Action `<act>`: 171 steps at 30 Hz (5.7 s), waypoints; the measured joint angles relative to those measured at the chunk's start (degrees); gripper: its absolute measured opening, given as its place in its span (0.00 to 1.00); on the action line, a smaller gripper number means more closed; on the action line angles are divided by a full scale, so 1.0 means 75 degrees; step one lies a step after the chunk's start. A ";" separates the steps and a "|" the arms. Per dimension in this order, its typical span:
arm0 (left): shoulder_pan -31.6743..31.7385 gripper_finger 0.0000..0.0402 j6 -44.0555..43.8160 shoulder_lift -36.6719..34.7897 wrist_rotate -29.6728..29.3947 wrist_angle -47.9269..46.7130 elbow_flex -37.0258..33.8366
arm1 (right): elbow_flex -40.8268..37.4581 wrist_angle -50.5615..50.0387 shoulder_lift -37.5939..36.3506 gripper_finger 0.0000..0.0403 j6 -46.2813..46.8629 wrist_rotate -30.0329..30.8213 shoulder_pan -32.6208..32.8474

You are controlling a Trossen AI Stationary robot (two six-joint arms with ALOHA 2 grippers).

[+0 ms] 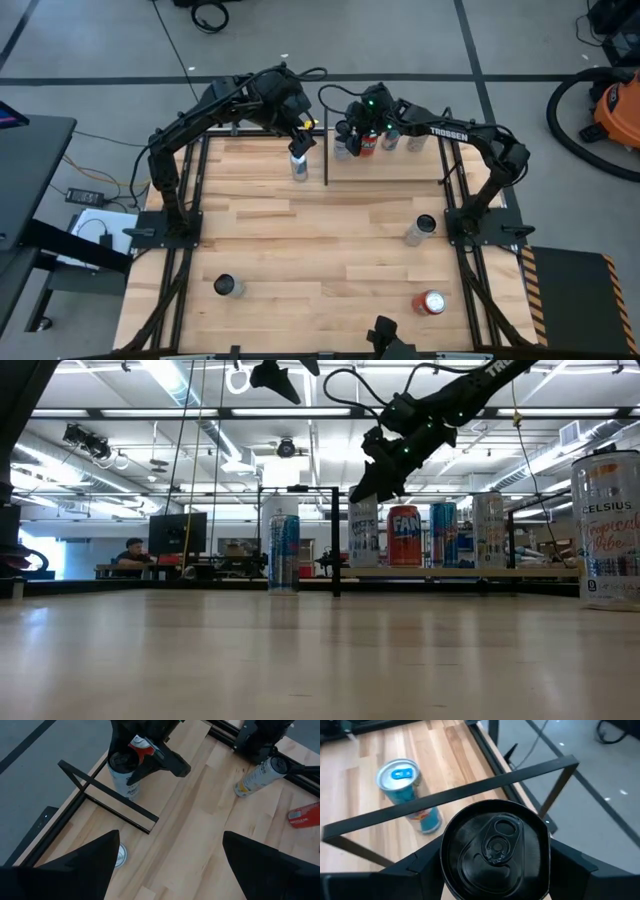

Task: Place canned beverage on shelf
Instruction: Put the right white blue soda can on the shelf, then put the white yellow soda can on the shelf aligned with the other white yellow soda can

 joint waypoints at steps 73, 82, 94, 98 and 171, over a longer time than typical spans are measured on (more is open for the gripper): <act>0.0000 0.89 0.0079 -0.0003 -0.0004 0.0014 -0.0009 | 0.0017 -0.0243 -0.1200 0.81 0.0394 0.0030 -0.0079; -0.0093 0.89 0.0428 -0.0003 -0.0023 -0.0183 -0.0009 | 0.0017 -0.1496 -0.2753 0.81 -0.0503 -0.0587 0.0375; -0.0207 0.89 0.1237 -0.0003 -0.0026 -0.0909 -0.0009 | 0.0017 -0.2880 -0.3982 0.81 -0.0481 -0.0576 0.0971; -0.0309 0.89 0.1201 -0.0003 -0.0023 -0.0915 -0.0009 | 0.0017 -0.3641 -0.4135 0.81 -0.0478 -0.0573 0.1231; -0.1676 0.89 0.0933 0.0000 -0.0013 0.1276 -0.2241 | -0.2224 -0.7383 -0.5463 0.88 0.7011 0.1434 0.7061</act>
